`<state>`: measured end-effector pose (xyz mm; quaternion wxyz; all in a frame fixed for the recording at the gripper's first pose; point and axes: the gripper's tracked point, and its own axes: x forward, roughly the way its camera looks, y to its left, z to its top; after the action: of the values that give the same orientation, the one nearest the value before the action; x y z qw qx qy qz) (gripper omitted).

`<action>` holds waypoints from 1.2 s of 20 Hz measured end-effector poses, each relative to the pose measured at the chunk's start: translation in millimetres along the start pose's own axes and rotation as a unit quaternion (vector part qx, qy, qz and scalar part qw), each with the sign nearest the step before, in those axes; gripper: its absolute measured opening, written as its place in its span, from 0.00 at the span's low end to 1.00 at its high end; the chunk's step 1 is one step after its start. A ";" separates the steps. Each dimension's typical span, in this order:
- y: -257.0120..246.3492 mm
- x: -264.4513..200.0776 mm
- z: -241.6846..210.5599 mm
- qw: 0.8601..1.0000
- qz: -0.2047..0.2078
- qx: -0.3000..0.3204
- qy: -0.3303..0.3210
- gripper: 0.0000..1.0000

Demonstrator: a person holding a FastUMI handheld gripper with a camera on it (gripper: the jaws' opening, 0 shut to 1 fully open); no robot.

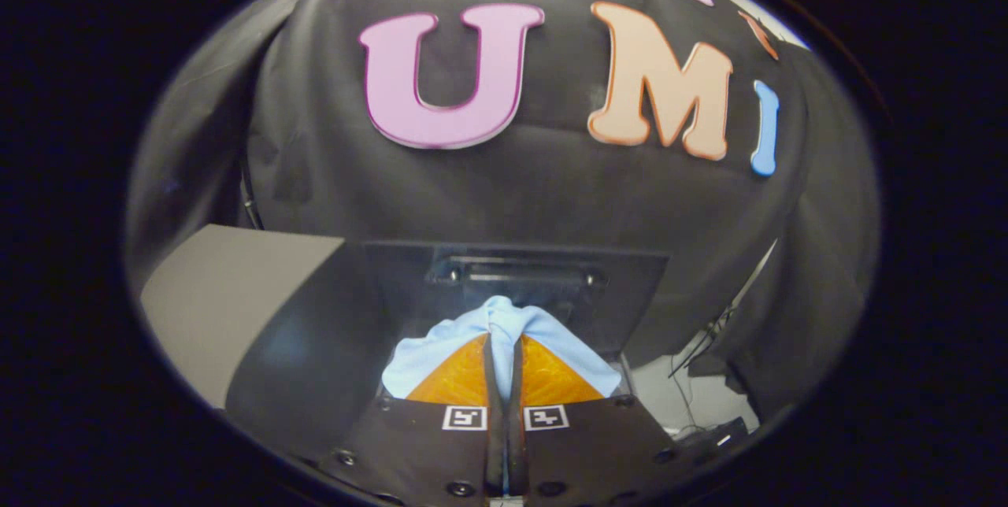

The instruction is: Put the clothes into the washing machine and then close the washing machine lid.

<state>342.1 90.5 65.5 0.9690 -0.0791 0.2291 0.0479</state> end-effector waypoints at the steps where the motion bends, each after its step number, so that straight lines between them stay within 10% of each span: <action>1: -1.8 9.5 -12.0 1.000 -0.004 0.001 0.003 0.03; 11: -14.9 51.4 -68.2 0.999 -0.033 0.026 -0.003 0.03; 21: -12.6 44.4 -66.0 0.996 -0.042 0.083 0.012 0.98; 24: -15.5 37.4 -58.5 0.996 -0.051 0.068 0.007 0.98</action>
<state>351.9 67.2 -1.0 0.9717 -0.0250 0.2344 -0.0176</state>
